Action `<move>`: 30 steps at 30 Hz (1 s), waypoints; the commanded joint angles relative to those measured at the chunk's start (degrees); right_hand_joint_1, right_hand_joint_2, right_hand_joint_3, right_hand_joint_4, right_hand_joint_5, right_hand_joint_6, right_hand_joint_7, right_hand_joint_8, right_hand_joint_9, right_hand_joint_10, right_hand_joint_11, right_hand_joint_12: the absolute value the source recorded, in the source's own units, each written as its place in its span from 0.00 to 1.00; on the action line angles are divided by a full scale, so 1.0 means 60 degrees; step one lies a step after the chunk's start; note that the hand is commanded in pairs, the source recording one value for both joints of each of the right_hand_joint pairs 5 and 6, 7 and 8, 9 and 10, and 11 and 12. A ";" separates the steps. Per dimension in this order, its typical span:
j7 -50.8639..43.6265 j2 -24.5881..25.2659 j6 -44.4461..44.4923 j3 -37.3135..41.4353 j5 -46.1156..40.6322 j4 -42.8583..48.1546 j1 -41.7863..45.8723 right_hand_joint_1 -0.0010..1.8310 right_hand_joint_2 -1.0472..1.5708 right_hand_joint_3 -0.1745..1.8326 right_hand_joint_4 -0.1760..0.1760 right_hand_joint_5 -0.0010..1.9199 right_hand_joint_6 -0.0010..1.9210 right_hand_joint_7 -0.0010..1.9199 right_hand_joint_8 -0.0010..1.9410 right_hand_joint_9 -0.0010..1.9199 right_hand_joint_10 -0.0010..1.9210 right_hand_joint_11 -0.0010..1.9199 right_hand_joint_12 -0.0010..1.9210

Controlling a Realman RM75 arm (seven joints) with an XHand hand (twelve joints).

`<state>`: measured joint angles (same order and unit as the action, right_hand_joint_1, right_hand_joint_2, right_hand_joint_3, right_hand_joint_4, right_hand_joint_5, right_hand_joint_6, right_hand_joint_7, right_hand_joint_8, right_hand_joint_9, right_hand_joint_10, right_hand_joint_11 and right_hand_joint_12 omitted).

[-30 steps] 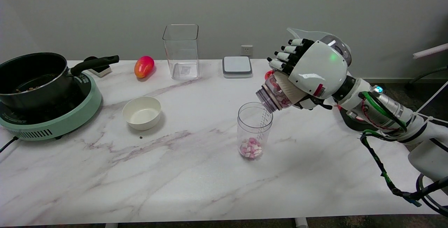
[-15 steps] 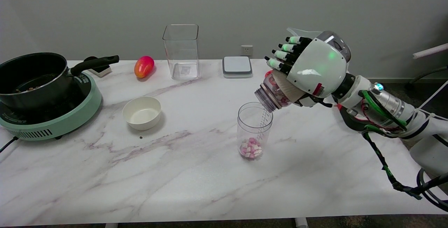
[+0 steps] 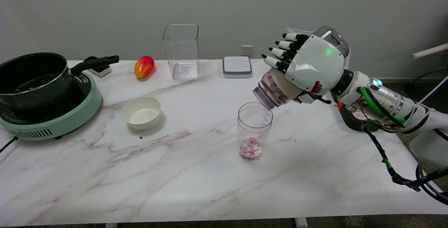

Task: Pour the object into the transparent cup.

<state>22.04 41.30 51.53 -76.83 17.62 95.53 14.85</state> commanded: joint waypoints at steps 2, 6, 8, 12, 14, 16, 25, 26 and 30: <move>0.0141 -0.0016 -0.0045 -0.0025 0.0745 0.0042 -0.0249 0.72 0.81 0.34 0.50 0.73 0.73 0.84 0.83 0.73 0.73 0.65 0.65; 0.0125 0.0050 0.0021 0.0038 0.0961 0.0198 -0.0146 0.73 0.79 0.36 0.50 0.72 0.72 0.83 0.82 0.72 0.72 0.65 0.64; 0.0111 0.0065 -0.0005 0.0080 0.1101 0.0269 -0.0064 0.73 0.78 0.37 0.50 0.71 0.71 0.82 0.82 0.72 0.72 0.64 0.64; 0.0046 0.0193 0.0019 0.0095 0.1133 0.0194 0.0019 0.73 0.77 0.38 0.50 0.71 0.70 0.82 0.81 0.71 0.71 0.64 0.64; 0.0045 0.0261 0.0022 0.0095 0.1146 0.0191 0.0034 0.73 0.77 0.38 0.50 0.70 0.70 0.82 0.81 0.71 0.71 0.64 0.64; 0.0020 0.0289 0.0023 0.0156 0.1146 0.0204 0.0046 0.74 0.76 0.37 0.50 0.70 0.70 0.82 0.81 0.71 0.71 0.64 0.64; 0.0031 0.0292 0.0100 0.0414 0.1346 0.0311 0.0060 0.74 0.76 0.38 0.50 0.70 0.70 0.82 0.81 0.71 0.71 0.64 0.64; 0.0031 0.0291 0.0114 0.0414 0.1382 0.0335 0.0048 0.74 0.76 0.38 0.50 0.70 0.70 0.81 0.81 0.71 0.71 0.64 0.64; 0.0018 0.0304 0.0128 0.0543 0.1556 0.0492 0.0072 0.74 0.76 0.38 0.50 0.70 0.70 0.81 0.80 0.71 0.71 0.63 0.63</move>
<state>22.32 42.61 51.81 -75.44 24.23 96.90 14.93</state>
